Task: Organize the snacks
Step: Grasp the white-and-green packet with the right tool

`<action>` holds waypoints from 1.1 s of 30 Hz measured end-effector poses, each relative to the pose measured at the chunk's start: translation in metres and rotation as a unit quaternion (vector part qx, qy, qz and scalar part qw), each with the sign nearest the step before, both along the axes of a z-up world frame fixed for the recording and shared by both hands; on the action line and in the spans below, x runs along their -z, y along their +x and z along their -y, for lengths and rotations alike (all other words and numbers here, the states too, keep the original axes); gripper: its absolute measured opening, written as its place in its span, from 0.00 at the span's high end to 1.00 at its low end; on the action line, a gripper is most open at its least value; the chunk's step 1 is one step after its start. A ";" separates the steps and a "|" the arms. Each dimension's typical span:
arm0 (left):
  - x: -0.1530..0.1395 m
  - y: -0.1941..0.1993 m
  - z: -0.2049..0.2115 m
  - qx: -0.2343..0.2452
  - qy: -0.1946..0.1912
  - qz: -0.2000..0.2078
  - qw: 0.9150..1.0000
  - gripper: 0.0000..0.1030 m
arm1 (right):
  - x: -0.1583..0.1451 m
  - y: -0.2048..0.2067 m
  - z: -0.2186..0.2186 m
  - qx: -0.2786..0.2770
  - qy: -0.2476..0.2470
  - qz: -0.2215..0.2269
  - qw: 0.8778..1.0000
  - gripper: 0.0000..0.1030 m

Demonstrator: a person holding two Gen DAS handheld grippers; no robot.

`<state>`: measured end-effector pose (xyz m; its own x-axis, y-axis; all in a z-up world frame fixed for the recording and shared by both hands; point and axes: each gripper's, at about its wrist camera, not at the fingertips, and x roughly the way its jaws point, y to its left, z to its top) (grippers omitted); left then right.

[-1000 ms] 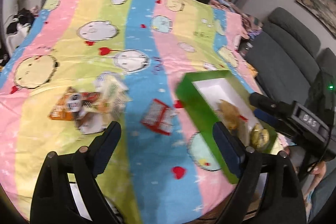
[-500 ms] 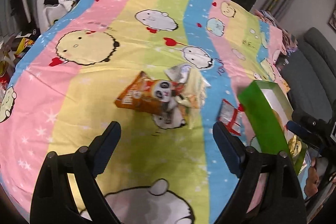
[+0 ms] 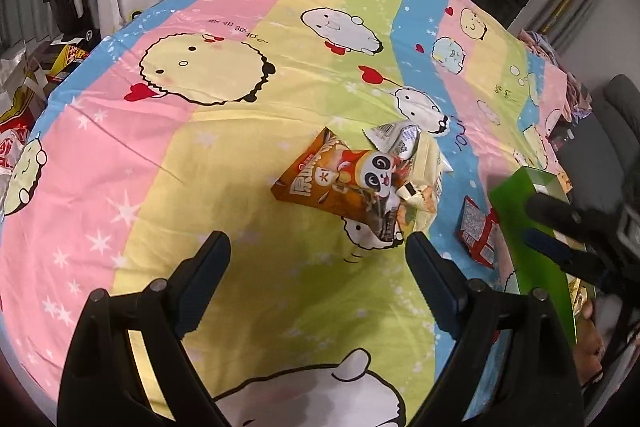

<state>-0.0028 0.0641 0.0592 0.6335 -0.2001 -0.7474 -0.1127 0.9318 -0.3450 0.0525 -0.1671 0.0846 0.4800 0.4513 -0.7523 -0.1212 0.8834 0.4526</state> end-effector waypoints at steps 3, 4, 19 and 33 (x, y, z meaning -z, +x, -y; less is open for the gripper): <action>0.002 0.001 0.001 0.002 0.001 -0.006 1.000 0.13 | 0.006 0.016 -0.016 -0.004 0.004 -0.008 1.000 0.14; 0.003 0.002 0.002 0.002 0.002 -0.008 1.000 0.13 | 0.010 0.023 -0.020 -0.004 0.008 -0.015 1.000 0.14; 0.004 0.002 0.006 0.013 0.009 -0.012 1.000 0.13 | 0.072 0.061 -0.037 0.005 0.090 -0.113 0.990 0.41; 0.003 0.000 0.009 0.011 0.008 -0.016 1.000 0.13 | 0.038 0.009 -0.027 -0.032 -0.016 -0.053 0.998 0.68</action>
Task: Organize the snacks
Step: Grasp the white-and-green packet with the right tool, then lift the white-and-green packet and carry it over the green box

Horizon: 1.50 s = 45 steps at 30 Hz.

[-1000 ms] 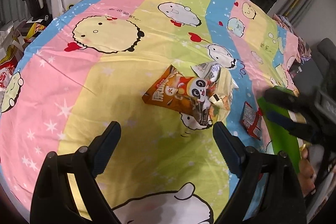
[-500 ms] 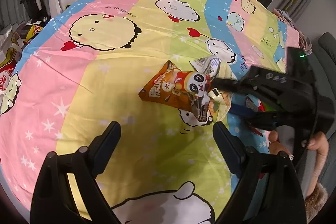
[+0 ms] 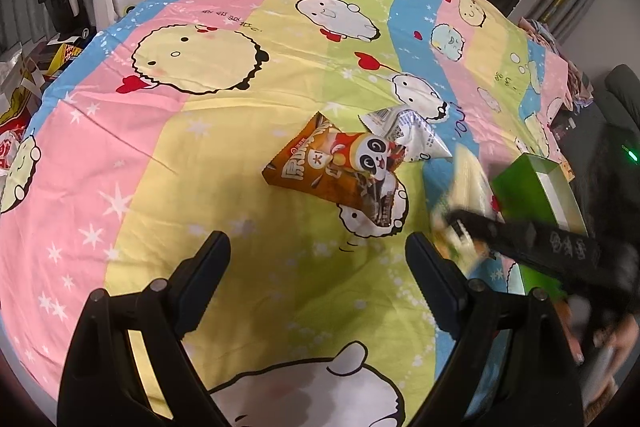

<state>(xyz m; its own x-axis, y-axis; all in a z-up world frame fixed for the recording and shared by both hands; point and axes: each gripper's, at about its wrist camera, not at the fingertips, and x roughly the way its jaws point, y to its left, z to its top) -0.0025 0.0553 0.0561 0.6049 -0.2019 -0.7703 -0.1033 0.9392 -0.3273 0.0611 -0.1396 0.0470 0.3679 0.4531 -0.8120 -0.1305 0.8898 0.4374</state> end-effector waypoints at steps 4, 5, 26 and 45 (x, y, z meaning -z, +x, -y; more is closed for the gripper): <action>0.002 0.000 0.004 0.004 0.001 -0.005 1.000 0.13 | -0.001 -0.030 -0.001 -0.042 -0.065 0.003 0.997 0.68; 0.002 0.000 0.005 0.005 0.002 -0.007 1.000 0.13 | 0.001 -0.034 -0.001 -0.048 -0.075 0.001 0.996 0.68; 0.015 -0.002 0.072 0.149 -0.074 -0.015 0.986 0.29 | 0.002 -0.035 0.043 0.006 0.072 0.020 0.997 0.39; -0.001 -0.012 0.113 0.202 -0.066 0.036 0.977 0.65 | 0.010 -0.039 0.031 -0.017 0.065 0.007 0.998 0.56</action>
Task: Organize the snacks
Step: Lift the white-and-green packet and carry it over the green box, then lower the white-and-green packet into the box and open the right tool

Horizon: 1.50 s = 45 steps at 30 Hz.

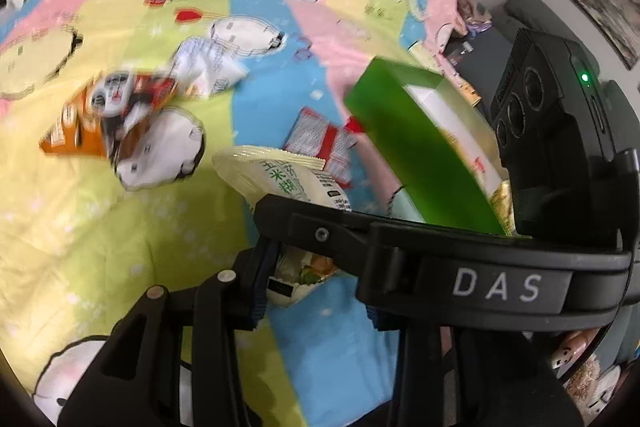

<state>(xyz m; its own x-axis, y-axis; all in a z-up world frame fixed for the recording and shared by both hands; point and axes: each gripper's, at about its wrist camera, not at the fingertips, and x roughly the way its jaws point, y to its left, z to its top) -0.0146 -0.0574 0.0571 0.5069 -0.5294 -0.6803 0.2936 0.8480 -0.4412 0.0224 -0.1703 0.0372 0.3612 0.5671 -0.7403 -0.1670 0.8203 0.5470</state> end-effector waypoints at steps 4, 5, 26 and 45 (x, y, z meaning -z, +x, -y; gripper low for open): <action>-0.026 -0.007 0.019 0.013 0.007 0.045 0.999 0.65 | -0.032 -0.012 0.018 0.017 0.003 0.045 0.999 0.56; -0.033 -0.009 0.026 0.019 0.009 0.057 0.998 0.65 | -0.039 -0.016 0.025 0.023 0.001 0.057 0.998 0.56; -0.061 0.008 0.171 0.157 0.023 0.098 0.982 0.65 | -0.067 -0.040 0.181 0.181 0.032 0.101 0.978 0.56; -0.022 0.030 0.216 0.180 0.030 0.030 0.983 0.64 | -0.022 -0.018 0.225 0.237 0.040 0.023 0.971 0.56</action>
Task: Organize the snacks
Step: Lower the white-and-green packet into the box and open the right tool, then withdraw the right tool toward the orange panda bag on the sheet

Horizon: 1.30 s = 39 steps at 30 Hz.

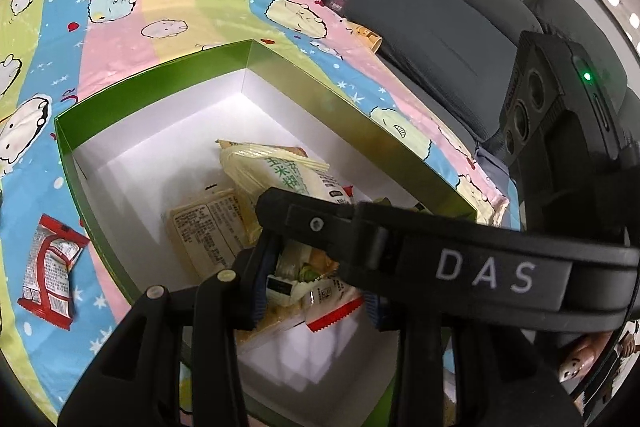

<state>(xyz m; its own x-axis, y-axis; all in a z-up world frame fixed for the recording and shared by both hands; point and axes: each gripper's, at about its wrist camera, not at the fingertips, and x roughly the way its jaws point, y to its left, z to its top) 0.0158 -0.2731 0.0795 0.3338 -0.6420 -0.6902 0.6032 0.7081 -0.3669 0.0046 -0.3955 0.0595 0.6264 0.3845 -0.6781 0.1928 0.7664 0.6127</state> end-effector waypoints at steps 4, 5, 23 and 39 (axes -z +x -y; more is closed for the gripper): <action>0.001 0.001 0.002 -0.002 0.005 -0.002 1.000 0.64 | 0.003 0.001 0.002 0.003 0.002 -0.005 1.000 0.56; 0.002 0.002 0.003 -0.003 0.007 -0.003 1.000 0.65 | 0.004 0.001 0.002 0.004 0.002 -0.006 1.000 0.56; -0.034 -0.021 -0.074 -0.078 -0.021 0.042 0.996 0.24 | -0.035 -0.019 -0.011 0.023 -0.052 0.067 0.996 0.29; -0.026 -0.009 -0.259 -0.307 0.003 0.029 0.951 0.12 | -0.057 -0.017 -0.086 -0.054 -0.083 0.117 0.988 0.21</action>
